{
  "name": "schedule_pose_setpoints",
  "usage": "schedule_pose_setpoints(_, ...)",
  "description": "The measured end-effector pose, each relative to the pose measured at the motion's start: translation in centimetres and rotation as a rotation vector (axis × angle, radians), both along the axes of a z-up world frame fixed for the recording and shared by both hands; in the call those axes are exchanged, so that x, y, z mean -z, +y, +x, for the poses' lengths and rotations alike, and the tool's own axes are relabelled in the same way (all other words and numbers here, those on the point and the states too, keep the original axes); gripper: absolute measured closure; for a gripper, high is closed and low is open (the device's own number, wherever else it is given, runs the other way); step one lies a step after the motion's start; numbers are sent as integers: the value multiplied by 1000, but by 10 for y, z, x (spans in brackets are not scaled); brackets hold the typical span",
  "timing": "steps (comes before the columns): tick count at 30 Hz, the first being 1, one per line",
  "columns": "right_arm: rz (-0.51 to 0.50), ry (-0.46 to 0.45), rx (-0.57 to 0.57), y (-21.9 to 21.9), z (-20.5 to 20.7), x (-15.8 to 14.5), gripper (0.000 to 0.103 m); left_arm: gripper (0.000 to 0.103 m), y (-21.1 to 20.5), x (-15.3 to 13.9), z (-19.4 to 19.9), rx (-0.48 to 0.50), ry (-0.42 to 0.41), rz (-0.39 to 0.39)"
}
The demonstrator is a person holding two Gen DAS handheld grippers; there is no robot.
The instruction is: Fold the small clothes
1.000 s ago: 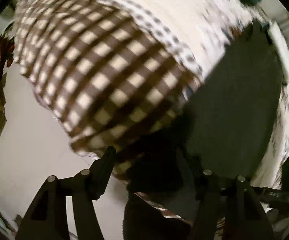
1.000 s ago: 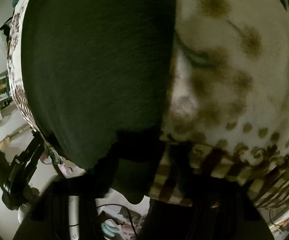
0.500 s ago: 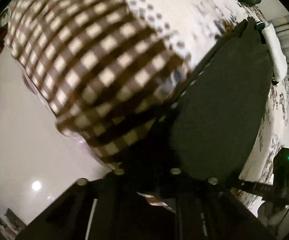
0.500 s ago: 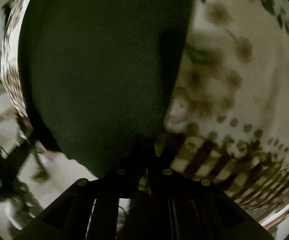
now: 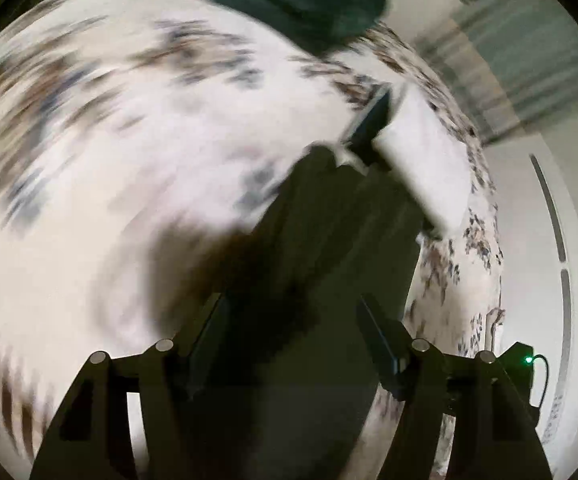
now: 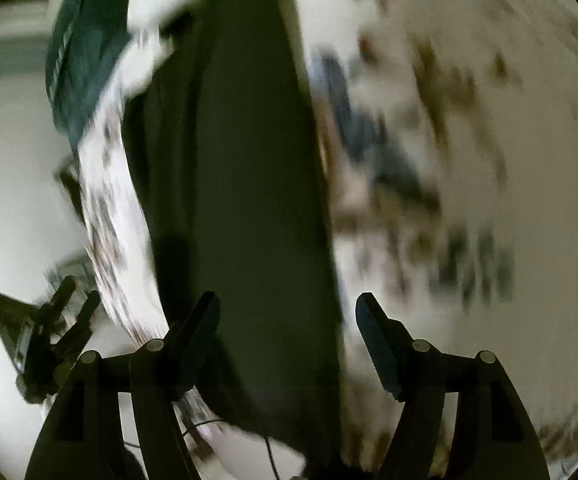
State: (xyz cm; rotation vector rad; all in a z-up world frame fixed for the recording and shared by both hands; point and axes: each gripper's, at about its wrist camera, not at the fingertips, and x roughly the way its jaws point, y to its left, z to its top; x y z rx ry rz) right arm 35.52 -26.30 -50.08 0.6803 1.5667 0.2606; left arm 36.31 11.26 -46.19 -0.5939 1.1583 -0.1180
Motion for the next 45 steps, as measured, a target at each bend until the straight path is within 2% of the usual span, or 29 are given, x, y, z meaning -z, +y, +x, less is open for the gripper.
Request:
schedule_pose_setpoints(5, 32, -70, 111, -16, 104, 25, 31, 41, -31, 46, 105, 177, 18, 18)
schedule_pose_setpoints(6, 35, -73, 116, -21, 122, 29, 31, 53, -36, 57, 117, 209, 27, 34)
schedule_pose_setpoints(7, 39, -72, 119, -11, 131, 35, 31, 99, -40, 68, 128, 248, 39, 39)
schedule_pose_setpoints(9, 57, -41, 117, -4, 156, 52, 31, 99, -43, 79, 138, 292, 46, 58)
schedule_pose_setpoints(10, 72, -19, 112, -7, 172, 57, 31, 99, -39, 78, 140, 294, 35, 33)
schedule_pose_setpoints(11, 85, 9, 100, -2, 174, 65, 39, 99, -32, 77, 139, 288, 29, 3)
schedule_pose_setpoints(12, 70, 19, 84, 3, 177, 68, 54, 100, -24, 77, 139, 280, 27, -17)
schedule_pose_setpoints(13, 38, 12, 65, 8, 174, 68, 79, 100, -19, 78, 142, 279, 25, -25)
schedule_pose_setpoints(14, -3, 2, 53, 8, 165, 62, 84, 99, -15, 81, 146, 283, 29, -36)
schedule_pose_setpoints(15, -24, -11, 59, 8, 166, 59, 85, 99, -12, 85, 148, 288, 32, -41)
schedule_pose_setpoints(17, -101, -34, 80, 7, 168, 54, 96, 99, -13, 97, 158, 304, 53, -46)
schedule_pose_setpoints(21, -131, 2, 104, 2, 170, 64, 96, 95, -14, 102, 160, 318, 80, -88)
schedule_pose_setpoints(22, -137, 2, 101, 4, 169, 63, 95, 90, -13, 101, 161, 312, 87, -114)
schedule_pose_setpoints(23, -141, 6, 95, -5, 164, 60, 91, 86, -10, 98, 155, 305, 97, -127)
schedule_pose_setpoints(24, -126, 16, 102, -1, 163, 58, 87, 74, -9, 95, 150, 302, 103, -128)
schedule_pose_setpoints(25, -121, 28, 105, 9, 161, 56, 70, 57, -6, 89, 140, 297, 104, -127)
schedule_pose_setpoints(26, -116, 36, 103, 9, 156, 53, 51, 51, -3, 82, 128, 290, 99, -128)
schedule_pose_setpoints(28, -73, 28, 104, 5, 136, 42, 39, 50, 4, 69, 104, 280, 87, -145)
schedule_pose_setpoints(32, -17, 42, 84, 0, 84, 20, 38, 49, 15, 44, 31, 258, 99, -152)
schedule_pose_setpoints(37, 34, 96, 55, -2, -9, 3, 38, 49, 29, 26, -71, 217, 146, -120)
schedule_pose_setpoints(41, 33, 157, 21, -13, -101, 5, 37, 48, 37, 35, -156, 145, 220, -144)
schedule_pose_setpoints(45, 45, 230, 17, -9, -182, 32, 35, 48, 32, 60, -226, 132, 286, -120)
